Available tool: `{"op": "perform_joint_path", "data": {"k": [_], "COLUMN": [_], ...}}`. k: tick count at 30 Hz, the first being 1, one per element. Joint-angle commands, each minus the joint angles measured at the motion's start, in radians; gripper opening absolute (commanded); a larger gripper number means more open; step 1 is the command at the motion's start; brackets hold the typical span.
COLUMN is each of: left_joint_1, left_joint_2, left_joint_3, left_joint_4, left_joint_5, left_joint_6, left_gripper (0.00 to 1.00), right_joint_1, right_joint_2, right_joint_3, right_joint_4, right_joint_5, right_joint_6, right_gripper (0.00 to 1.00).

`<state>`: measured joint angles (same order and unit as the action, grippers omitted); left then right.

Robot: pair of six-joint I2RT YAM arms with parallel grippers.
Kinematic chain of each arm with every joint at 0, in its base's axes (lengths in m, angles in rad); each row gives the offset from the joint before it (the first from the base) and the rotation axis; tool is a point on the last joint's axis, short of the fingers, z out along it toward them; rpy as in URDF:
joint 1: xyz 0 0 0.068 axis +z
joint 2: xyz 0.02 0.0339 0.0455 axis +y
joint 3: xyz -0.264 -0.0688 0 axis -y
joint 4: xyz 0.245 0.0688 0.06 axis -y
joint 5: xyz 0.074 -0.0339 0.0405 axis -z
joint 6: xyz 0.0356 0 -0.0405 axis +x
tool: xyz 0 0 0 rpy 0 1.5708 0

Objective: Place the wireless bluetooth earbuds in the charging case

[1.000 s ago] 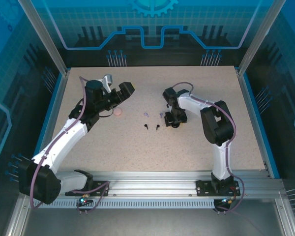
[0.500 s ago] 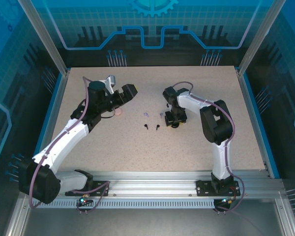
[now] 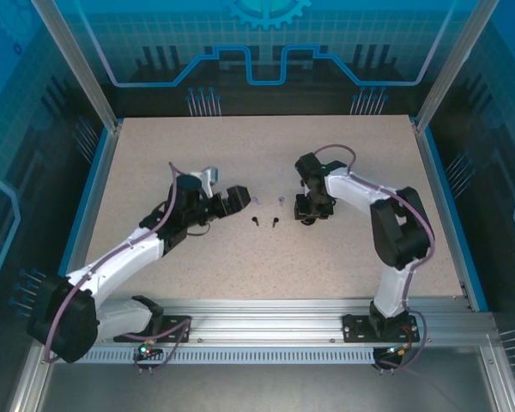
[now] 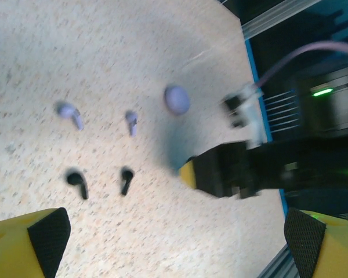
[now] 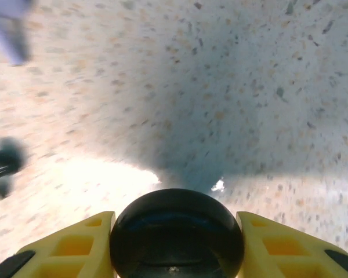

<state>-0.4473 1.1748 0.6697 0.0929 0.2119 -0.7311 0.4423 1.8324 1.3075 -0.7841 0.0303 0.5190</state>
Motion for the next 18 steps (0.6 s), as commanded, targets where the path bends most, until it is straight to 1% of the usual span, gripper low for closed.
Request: {"op": "perform_joint_path", "data": {"k": [1, 4, 6, 9, 12, 15, 18], "left_joint_1": [-0.023, -0.049, -0.068, -0.104, -0.141, -0.161, -0.169], "left_joint_2": [-0.026, 0.002, 0.032, 0.078, 0.118, 0.159, 0.199], "left_joint_3": [-0.117, -0.170, -0.187, -0.209, -0.201, -0.167, -0.149], "left_joint_4": [0.235, 0.345, 0.418, 0.567, 0.656, 0.691, 0.742], "left_joint_5": [-0.074, -0.098, -0.092, -0.092, -0.101, -0.102, -0.106], "left_joint_6": [0.009, 0.049, 0.082, 0.114, 0.145, 0.155, 0.148], "left_gripper": [0.99, 0.99, 0.99, 0.99, 0.98, 0.93, 0.83], "right_joint_1": [-0.005, -0.003, 0.004, 0.024, 0.052, 0.085, 0.116], "right_joint_2": [-0.118, -0.166, -0.188, -0.211, -0.234, -0.256, -0.275], "right_joint_3": [-0.008, 0.003, 0.016, 0.034, 0.042, 0.038, 0.033], "right_joint_4": [0.077, 0.124, 0.160, 0.209, 0.257, 0.309, 0.347], "right_joint_5": [-0.120, -0.188, -0.219, -0.238, -0.234, -0.217, -0.191], "right_joint_6": [0.142, 0.259, 0.352, 0.484, 0.615, 0.730, 0.824], "right_gripper": [0.37, 0.37, 0.37, 0.36, 0.36, 0.36, 0.36]}}
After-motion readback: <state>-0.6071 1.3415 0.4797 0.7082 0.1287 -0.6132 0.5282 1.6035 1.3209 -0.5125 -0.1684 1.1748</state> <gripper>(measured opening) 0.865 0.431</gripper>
